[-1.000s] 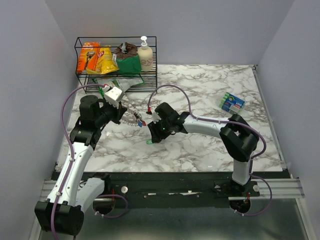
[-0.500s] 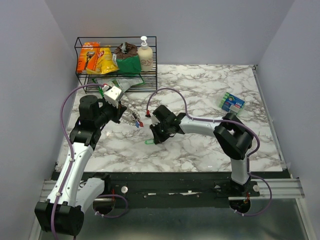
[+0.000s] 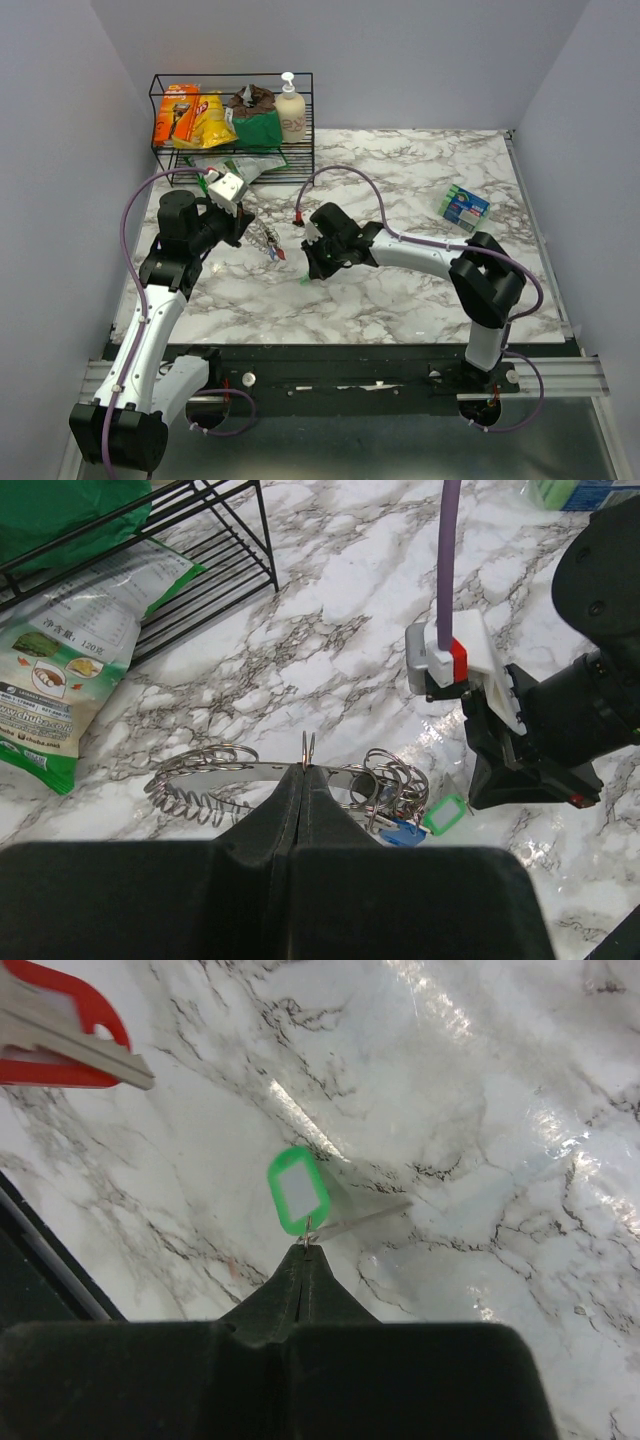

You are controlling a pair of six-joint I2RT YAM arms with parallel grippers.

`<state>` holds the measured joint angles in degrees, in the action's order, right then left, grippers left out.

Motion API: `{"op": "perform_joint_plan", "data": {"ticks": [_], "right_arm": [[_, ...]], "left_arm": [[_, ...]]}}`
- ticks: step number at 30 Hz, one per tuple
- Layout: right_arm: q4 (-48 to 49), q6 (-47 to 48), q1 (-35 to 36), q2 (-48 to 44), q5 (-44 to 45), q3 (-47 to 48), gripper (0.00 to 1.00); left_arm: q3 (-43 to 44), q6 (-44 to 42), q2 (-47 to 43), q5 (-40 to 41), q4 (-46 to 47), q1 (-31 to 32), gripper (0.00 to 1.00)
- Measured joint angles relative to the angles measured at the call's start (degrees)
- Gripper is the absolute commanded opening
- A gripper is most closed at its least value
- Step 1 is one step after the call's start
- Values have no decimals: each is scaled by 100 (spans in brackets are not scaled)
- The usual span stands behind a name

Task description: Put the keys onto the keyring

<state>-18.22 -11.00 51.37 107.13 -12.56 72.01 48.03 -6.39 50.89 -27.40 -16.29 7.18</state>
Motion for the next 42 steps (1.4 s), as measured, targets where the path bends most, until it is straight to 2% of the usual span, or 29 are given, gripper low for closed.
{"op": "perform_joint_plan", "data": {"ticks": [7, 14, 21, 29, 35, 42], "right_arm": [[7, 238, 4, -592, 125, -66, 1], [-11, 776, -33, -1462, 131, -289, 1], [-131, 1255, -420, -2559, -293, -527, 1], [-186, 1679, -1019, -3617, -1233, -511, 1], [-544, 1974, -1036, -3847, -1941, -358, 1], [-850, 2162, -1051, -4059, -2142, -321, 1]], "left_arm": [[2, 9, 68, -391, 57, -4, 0], [254, 87, 586, -1084, -13, -4, 0], [400, 219, 748, -1639, 149, 94, 0], [638, -52, 750, -1596, 190, 833, 0], [1029, -492, 772, -1482, 225, 1346, 0], [1488, -1045, 1110, -1329, 243, 1810, 0]]}}
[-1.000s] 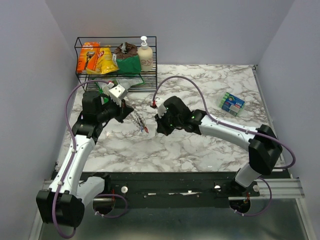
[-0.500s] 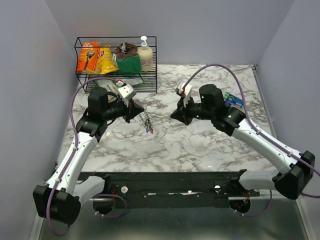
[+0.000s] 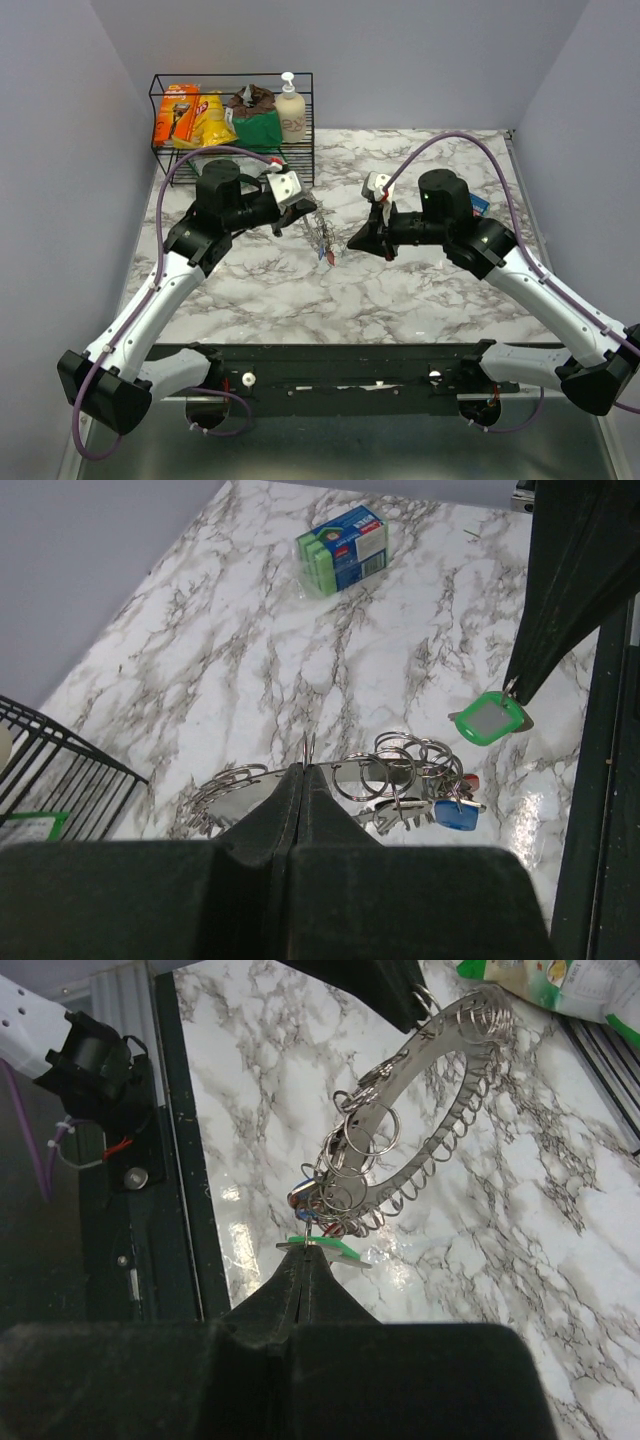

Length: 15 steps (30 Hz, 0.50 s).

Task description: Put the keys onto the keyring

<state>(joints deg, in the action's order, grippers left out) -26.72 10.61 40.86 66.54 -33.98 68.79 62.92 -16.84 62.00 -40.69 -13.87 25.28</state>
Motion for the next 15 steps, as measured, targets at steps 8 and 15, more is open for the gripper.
{"op": "perform_joint_plan", "data": {"ticks": [8, 15], "right_arm": [[-146, 90, 0, -155, 0, 4, 1], [-267, 101, -2, -162, 0, 9, 1]], "left_arm": [[240, -586, 271, 151, -238, 492, 0], [243, -841, 284, 278, -361, 588, 0]]}}
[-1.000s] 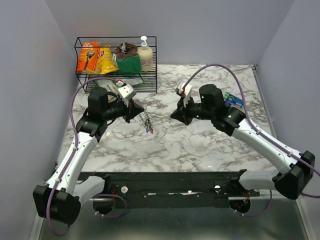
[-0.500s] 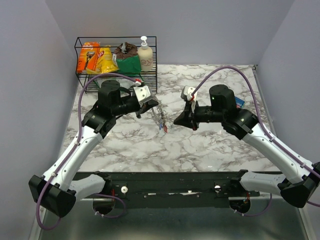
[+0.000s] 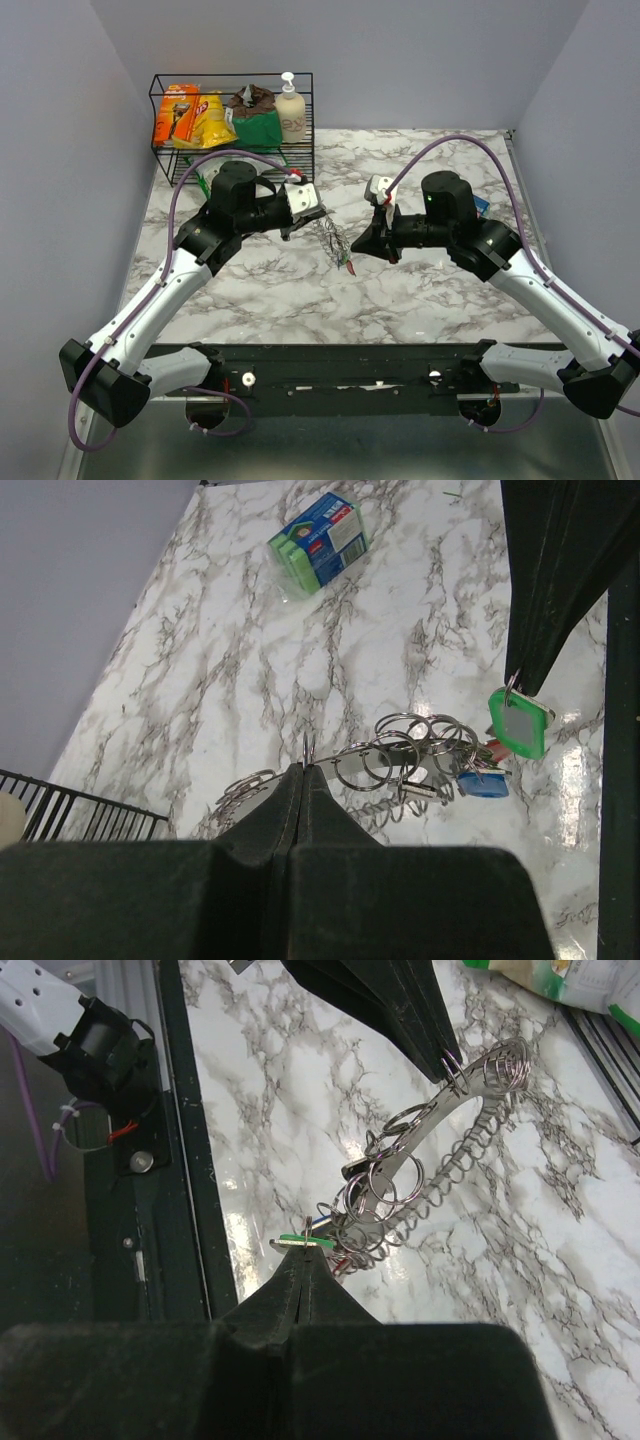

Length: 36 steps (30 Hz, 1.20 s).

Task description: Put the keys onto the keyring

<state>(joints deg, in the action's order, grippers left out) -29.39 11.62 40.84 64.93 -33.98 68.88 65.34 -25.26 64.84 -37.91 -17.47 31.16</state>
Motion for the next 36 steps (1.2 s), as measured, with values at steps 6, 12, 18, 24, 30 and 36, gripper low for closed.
{"op": "perform_joint_plan", "data": {"ticks": [6, 12, 18, 24, 30, 36], "right_arm": [[-57, 46, 0, 0, 4, 44, 1], [-92, 127, 0, 2, 138, 136, 1], [-184, 216, 0, 33, 417, 190, 1], [-173, 245, 0, 61, 756, 221, 1], [-33, 245, -4, 63, 960, 221, 1], [140, 240, -7, 85, 975, 221, 1]], "left_arm": [[0, -92, 0, 0, -101, 9, 0], [0, -249, 0, -4, -219, 11, 0], [2, -319, 0, -39, -286, 11, 0], [57, -326, 0, -192, -398, 11, 0], [87, -299, 0, -398, -409, 42, 0], [160, -210, 105, -586, -404, 61, 0]]}}
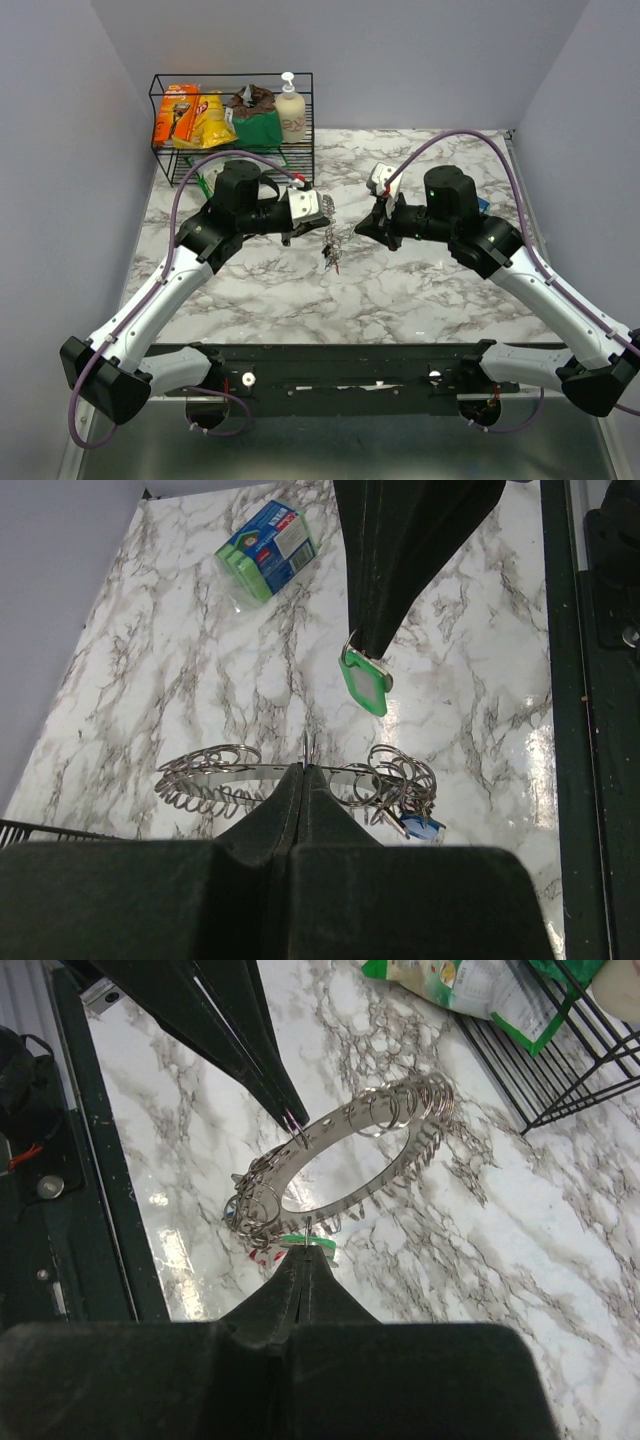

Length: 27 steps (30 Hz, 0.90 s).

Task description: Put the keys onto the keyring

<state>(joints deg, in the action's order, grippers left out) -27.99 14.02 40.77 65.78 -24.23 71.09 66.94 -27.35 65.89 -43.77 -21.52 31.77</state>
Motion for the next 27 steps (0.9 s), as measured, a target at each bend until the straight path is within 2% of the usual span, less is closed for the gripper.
{"op": "perform_joint_plan", "data": {"ticks": [27], "right_arm": [[308, -111, 0, 258, -675, 0, 1]], "left_arm": [[83, 173, 254, -81, 125, 227, 0]]}}
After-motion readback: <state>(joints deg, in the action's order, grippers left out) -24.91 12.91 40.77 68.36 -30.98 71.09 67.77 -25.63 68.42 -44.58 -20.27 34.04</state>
